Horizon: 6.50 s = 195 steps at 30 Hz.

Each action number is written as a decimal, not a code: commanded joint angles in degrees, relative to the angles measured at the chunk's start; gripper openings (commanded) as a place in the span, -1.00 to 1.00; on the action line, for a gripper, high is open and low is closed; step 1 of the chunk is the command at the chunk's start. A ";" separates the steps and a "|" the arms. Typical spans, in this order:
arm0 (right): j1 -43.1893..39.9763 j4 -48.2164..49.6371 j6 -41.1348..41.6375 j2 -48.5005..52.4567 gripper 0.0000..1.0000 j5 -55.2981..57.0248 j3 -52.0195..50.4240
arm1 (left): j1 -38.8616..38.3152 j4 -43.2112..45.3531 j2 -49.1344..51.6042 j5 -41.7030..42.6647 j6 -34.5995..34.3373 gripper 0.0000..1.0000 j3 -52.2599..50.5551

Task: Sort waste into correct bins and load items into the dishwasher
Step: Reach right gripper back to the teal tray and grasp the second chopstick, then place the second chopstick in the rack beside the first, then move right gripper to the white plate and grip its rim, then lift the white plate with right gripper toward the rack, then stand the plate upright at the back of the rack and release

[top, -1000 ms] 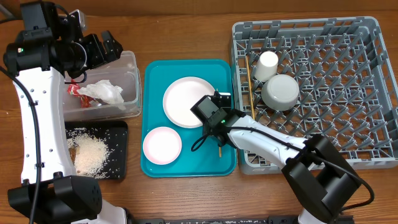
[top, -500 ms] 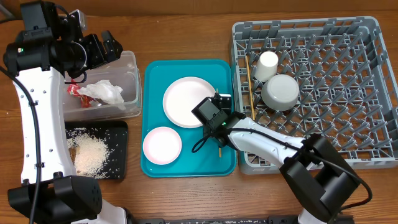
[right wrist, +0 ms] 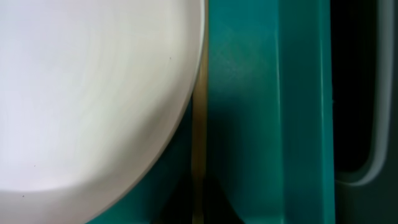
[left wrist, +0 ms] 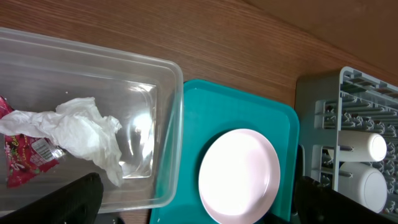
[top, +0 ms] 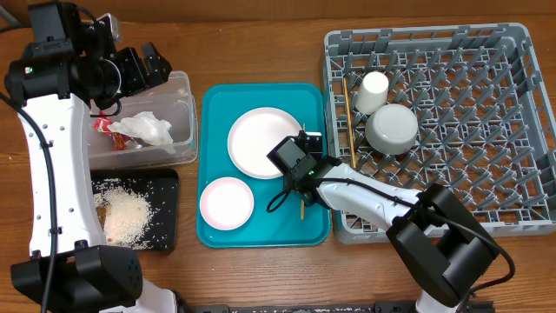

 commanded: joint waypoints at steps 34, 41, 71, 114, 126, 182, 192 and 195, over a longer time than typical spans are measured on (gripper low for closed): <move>-20.02 -22.21 -31.47 -0.17 -0.92 -4.28 29.24 | -0.04 0.22 0.11 -0.59 -1.16 1.00 1.01; -21.18 -22.16 -35.01 -0.17 -0.91 -9.20 29.24 | -0.04 0.24 0.11 -0.61 -1.16 1.00 1.01; -16.09 -14.23 -25.09 -0.17 0.01 -32.94 29.05 | -0.04 0.22 0.11 -0.59 -1.16 1.00 1.01; -10.36 -7.34 -24.83 15.76 -0.13 -11.15 26.60 | -0.04 0.24 0.11 -0.59 -1.16 1.00 1.01; -10.08 -6.99 -24.83 15.76 -0.55 -11.13 24.26 | -0.04 0.24 0.11 -0.61 -1.16 1.00 1.01; -35.41 -22.99 -39.10 0.33 -0.92 45.38 40.13 | -0.04 0.22 0.11 -0.61 -1.16 1.00 1.01; -30.71 -24.04 -39.10 4.92 -0.92 45.99 40.06 | -0.04 0.24 0.11 -0.59 -1.16 1.00 1.01; -29.97 -23.78 -39.10 5.57 -0.92 45.99 40.06 | -0.04 0.22 0.11 -0.59 -1.16 1.00 1.01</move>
